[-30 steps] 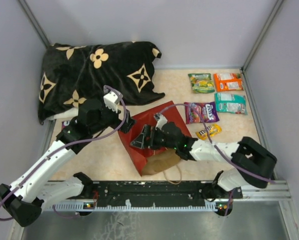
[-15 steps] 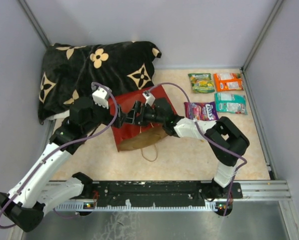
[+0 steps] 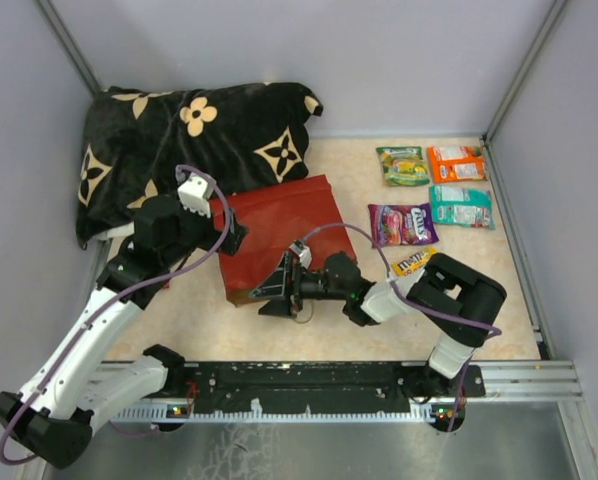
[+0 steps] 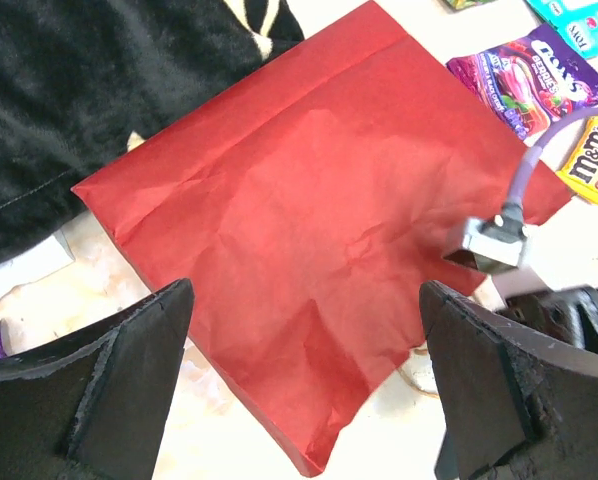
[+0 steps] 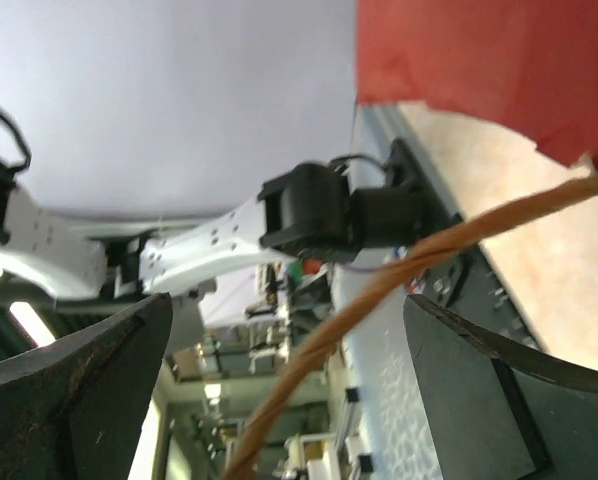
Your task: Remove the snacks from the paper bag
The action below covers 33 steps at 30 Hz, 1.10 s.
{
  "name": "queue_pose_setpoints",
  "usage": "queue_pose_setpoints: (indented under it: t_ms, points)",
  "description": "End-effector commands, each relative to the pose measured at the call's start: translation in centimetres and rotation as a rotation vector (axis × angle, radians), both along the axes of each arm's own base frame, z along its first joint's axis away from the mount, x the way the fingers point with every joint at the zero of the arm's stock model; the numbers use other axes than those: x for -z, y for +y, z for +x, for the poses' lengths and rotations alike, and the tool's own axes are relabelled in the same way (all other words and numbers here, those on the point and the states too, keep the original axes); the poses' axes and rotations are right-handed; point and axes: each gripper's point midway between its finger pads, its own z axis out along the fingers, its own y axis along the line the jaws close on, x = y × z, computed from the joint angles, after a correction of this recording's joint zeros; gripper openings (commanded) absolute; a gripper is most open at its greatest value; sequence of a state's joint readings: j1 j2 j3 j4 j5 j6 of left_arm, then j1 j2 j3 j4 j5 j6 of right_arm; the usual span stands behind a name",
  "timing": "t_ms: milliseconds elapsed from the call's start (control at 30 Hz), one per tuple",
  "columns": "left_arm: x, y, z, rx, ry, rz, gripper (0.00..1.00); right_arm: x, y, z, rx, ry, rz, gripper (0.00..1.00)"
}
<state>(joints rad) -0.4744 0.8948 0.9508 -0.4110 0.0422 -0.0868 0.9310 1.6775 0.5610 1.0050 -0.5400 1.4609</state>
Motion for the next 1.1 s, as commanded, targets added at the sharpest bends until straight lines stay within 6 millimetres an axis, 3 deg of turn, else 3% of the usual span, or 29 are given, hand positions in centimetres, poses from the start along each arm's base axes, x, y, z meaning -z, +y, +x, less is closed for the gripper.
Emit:
queue_pose_setpoints:
  t_ms: [0,200,400,567,633,767,933,1067]
  points:
    - [0.0,-0.2,-0.1,0.026,-0.012,-0.009,1.0,-4.8,0.1,-3.3,-0.078,0.032,0.167,0.99]
    - [1.5,-1.4,-0.7,0.116,0.027,-0.003,1.0,-4.7,-0.3,-6.8,-0.087,0.045,0.174,0.99]
    - [3.0,-4.2,-2.5,0.314,0.088,-0.027,0.99,-1.3,-2.4,-6.9,0.059,-0.142,-0.124,0.99]
    - [4.6,-5.9,-3.9,0.412,0.148,-0.032,0.97,-5.6,-5.9,-4.5,0.23,-0.338,-0.17,0.99]
    - [4.8,-6.6,-4.4,0.433,0.147,-0.039,0.97,-8.6,-7.7,-4.0,0.296,-0.407,-0.135,0.99]
    - [5.7,-8.6,-6.3,0.516,0.142,-0.022,0.99,-12.5,-9.7,-4.0,0.318,-0.443,-0.01,0.99]
    - [5.7,-10.4,-7.7,0.609,0.083,0.029,1.0,-13.8,-10.4,-4.3,0.296,-0.45,0.032,0.99]
    - [6.4,-12.2,-9.5,0.696,0.053,0.065,1.0,-14.7,-12.6,-3.3,0.387,-0.49,-0.014,0.99]
